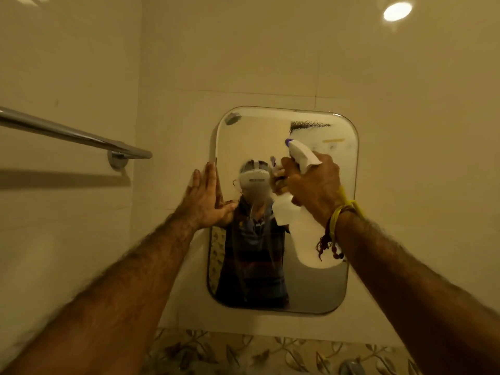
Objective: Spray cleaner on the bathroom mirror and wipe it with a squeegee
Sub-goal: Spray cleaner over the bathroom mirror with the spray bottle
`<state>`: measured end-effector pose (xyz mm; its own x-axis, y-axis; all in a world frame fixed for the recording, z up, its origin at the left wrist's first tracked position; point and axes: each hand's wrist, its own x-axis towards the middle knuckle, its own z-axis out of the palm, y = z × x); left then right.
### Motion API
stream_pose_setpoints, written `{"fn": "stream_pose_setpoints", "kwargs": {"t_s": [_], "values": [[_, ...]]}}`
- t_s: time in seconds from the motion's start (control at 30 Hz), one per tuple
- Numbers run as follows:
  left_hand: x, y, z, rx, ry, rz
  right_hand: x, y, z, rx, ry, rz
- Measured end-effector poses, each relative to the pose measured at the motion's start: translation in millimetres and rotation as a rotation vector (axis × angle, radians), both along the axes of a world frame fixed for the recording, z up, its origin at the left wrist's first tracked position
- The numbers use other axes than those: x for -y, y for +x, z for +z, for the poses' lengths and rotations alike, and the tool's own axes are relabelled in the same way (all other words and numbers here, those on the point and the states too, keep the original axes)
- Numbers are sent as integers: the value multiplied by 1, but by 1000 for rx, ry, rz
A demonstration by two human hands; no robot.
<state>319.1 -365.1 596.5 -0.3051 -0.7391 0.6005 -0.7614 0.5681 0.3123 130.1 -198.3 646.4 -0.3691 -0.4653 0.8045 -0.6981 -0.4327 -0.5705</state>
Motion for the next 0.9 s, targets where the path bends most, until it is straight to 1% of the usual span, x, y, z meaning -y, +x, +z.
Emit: {"fn": "stream_pose_setpoints", "kwargs": {"t_s": [0.17, 0.27, 0.4, 0.5, 0.6, 0.73, 0.9], "values": [[3, -3, 4, -80, 87, 4, 17, 40, -7, -129, 66, 7], [5, 1, 5, -95, 104, -12, 25, 51, -18, -218, 132, 7], [4, 1, 3, -69, 81, -7, 28, 46, -33, -171, 209, 29], [1, -3, 0, -31, 41, 22, 21, 29, -35, -121, 171, 3], [0, -8, -4, 29, 1, 63, 11, 5, -29, -70, 142, -70], [3, -13, -11, -43, -29, 59, -4, -30, -24, 55, 39, -150], [15, -15, -27, -54, -117, 81, -20, -65, -26, 120, -4, -281]]}}
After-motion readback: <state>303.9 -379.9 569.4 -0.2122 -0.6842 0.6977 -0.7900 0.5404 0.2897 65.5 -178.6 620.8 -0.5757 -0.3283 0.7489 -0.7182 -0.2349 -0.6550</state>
